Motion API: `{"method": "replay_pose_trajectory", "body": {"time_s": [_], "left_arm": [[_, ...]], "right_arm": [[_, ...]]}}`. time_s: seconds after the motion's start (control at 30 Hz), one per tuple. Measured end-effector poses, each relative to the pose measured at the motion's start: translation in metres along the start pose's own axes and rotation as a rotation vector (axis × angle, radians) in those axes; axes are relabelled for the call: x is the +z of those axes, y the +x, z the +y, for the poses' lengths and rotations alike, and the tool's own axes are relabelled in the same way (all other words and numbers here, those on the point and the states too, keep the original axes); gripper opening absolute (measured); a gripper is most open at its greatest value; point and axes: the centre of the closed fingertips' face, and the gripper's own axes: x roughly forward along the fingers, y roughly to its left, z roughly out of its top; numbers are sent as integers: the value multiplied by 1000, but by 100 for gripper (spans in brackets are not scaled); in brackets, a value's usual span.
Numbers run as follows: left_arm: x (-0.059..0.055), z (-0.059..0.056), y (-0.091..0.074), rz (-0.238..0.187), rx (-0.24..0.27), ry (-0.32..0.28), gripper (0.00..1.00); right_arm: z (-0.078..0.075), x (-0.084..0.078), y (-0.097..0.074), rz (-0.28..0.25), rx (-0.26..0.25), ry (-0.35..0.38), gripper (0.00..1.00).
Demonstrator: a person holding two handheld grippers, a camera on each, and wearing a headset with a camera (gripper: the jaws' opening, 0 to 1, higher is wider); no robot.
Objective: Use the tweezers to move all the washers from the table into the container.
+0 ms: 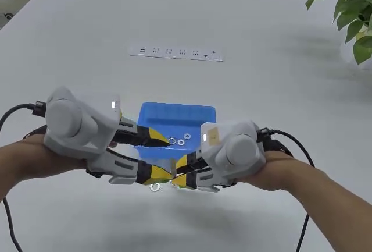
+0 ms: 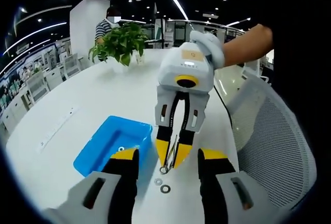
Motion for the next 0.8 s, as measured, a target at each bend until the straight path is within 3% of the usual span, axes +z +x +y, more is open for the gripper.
{"method": "replay_pose_trajectory", "body": {"time_s": [0.4,0.8], "left_arm": [[-6,2,-15,-38,70,-81,73],[-7,8,-25,-56,140,-110,95]], "right_arm": [[-5,22,-17,-24,-2,-14,9],[-13,37,-35,-23,5,-32,9]]}}
